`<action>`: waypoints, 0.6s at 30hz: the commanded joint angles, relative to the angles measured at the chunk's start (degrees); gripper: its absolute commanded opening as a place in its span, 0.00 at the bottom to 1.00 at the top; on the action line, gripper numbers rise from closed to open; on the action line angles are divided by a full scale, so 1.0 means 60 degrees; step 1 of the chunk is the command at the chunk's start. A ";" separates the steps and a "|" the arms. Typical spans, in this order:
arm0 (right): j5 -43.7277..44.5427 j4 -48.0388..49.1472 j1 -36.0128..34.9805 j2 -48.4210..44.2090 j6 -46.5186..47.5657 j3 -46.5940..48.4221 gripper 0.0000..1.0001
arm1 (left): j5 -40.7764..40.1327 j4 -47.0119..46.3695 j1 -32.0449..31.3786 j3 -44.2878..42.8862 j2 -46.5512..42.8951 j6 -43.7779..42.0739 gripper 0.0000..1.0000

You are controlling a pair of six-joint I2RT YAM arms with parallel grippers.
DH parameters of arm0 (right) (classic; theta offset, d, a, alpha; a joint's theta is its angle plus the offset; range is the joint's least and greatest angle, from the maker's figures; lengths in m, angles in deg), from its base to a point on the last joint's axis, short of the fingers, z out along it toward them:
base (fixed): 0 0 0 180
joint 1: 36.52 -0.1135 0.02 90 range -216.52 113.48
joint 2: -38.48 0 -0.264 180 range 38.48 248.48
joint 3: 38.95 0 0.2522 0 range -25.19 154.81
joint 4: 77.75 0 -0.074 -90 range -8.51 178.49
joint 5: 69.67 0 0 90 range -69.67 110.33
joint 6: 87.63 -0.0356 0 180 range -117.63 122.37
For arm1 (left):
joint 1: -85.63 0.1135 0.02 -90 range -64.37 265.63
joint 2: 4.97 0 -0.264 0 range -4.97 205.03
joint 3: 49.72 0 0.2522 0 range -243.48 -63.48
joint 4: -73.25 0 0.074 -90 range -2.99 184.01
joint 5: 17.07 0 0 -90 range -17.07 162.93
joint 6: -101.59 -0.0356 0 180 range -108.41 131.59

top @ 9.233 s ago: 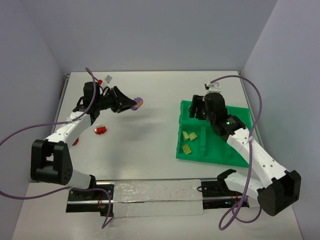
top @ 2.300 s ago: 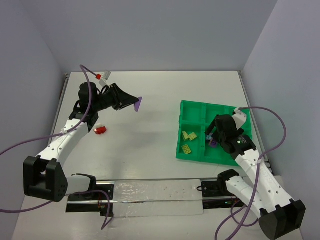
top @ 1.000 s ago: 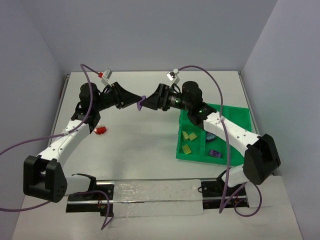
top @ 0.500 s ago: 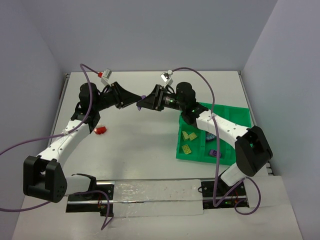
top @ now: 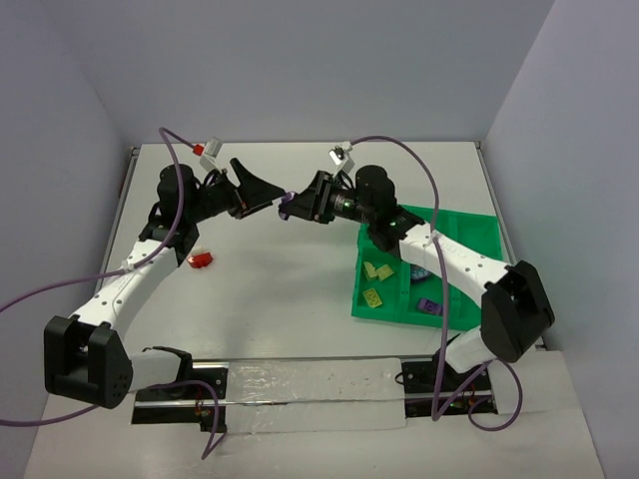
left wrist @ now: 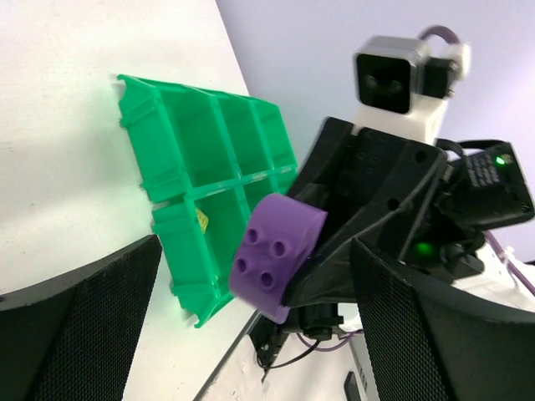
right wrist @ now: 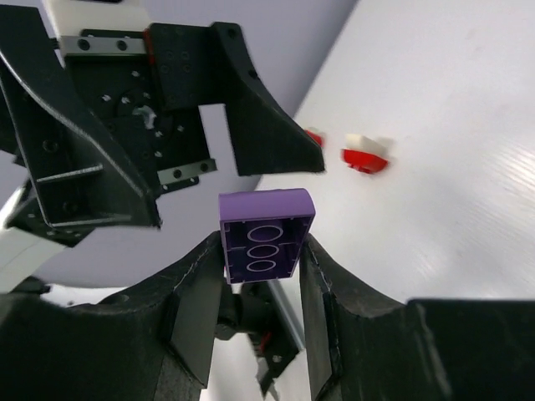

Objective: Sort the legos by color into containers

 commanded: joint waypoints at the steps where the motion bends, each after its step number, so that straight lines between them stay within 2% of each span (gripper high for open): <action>1: 0.1299 -0.1485 0.0170 -0.1364 0.0989 -0.0374 0.01 | -0.0219 0.0352 -0.0053 -0.0602 -0.0027 -0.0472 0.99; 4: 0.1996 -0.2440 0.0545 -0.2074 0.1250 -0.0759 0.00 | -0.0257 0.0502 -0.0038 -0.0636 0.0078 -0.0549 0.99; 8: 0.3489 -0.4667 0.1395 -0.3592 0.1878 -0.1407 0.00 | -0.0733 0.1460 -0.0044 -0.0853 0.0033 -0.1132 0.99; 11: 0.4259 -0.5900 0.2414 -0.5105 0.2274 -0.1914 0.01 | -0.1707 0.2518 -0.0020 -0.1200 -0.0061 -0.1834 0.99; 14: 0.5695 -0.8297 0.3087 -0.6253 0.2619 -0.1814 0.03 | -0.2327 0.3342 0.0010 -0.1480 -0.0141 -0.2284 0.99; 18: 0.7012 -0.9913 0.3531 -0.6883 0.2531 -0.1638 0.04 | -0.2651 0.3691 0.0108 -0.1892 0.0060 -0.2544 0.99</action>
